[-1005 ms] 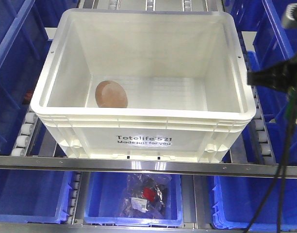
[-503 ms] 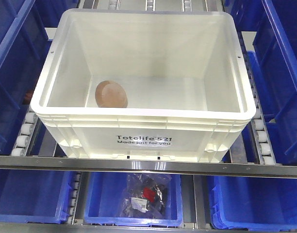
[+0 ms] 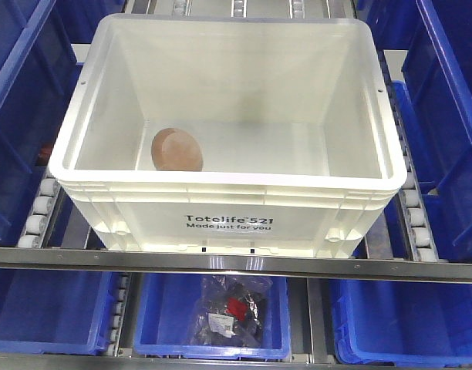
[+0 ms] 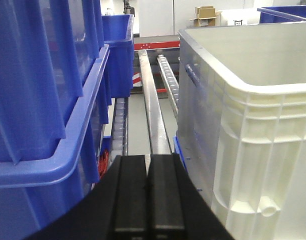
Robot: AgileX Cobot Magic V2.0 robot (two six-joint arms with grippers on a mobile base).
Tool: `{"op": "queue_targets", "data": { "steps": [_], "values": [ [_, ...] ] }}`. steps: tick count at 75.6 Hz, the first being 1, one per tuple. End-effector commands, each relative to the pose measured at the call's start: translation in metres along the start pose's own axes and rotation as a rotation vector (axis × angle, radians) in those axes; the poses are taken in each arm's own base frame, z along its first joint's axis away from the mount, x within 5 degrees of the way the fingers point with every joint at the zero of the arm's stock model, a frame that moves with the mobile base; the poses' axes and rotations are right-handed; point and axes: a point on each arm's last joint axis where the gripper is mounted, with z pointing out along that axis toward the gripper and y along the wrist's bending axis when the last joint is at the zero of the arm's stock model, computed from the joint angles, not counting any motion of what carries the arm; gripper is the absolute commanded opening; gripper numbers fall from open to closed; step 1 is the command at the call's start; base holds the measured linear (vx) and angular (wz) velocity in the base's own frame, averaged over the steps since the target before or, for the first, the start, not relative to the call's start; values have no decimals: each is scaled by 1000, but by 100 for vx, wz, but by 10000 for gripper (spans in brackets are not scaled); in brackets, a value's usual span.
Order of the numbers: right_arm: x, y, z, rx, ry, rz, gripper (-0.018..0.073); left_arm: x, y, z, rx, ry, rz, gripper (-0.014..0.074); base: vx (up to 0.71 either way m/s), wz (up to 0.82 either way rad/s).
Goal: Place moving items into box and shelve
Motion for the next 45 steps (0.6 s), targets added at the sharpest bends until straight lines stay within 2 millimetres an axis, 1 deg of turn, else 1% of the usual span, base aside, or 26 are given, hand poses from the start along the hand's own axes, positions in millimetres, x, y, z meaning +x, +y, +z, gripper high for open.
{"op": "queue_targets", "data": {
  "steps": [1,12,15,16,19,27,45],
  "values": [
    [-5,-3,-2,36,-112,24,-14,3,1,0,-8,-69,-21,-6,0,0],
    [23,-2,3,44,-91,128,-10,3,1,0,-8,-69,-21,-6,0,0],
    [36,-1,7,43,-86,131,-10,3,1,0,-8,-69,-21,-6,0,0],
    [37,-1,7,43,-98,130,-9,3,1,0,-8,-69,-21,-6,0,0],
    [38,-1,7,44,-57,127,-9,3,1,0,-8,-69,-21,-6,0,0],
    [39,-1,7,47,-54,93,-8,3,1,0,-8,-69,-21,-6,0,0],
    [39,-1,7,45,-49,106,-8,3,1,0,-8,-68,-21,-6,0,0]
  ]
}}
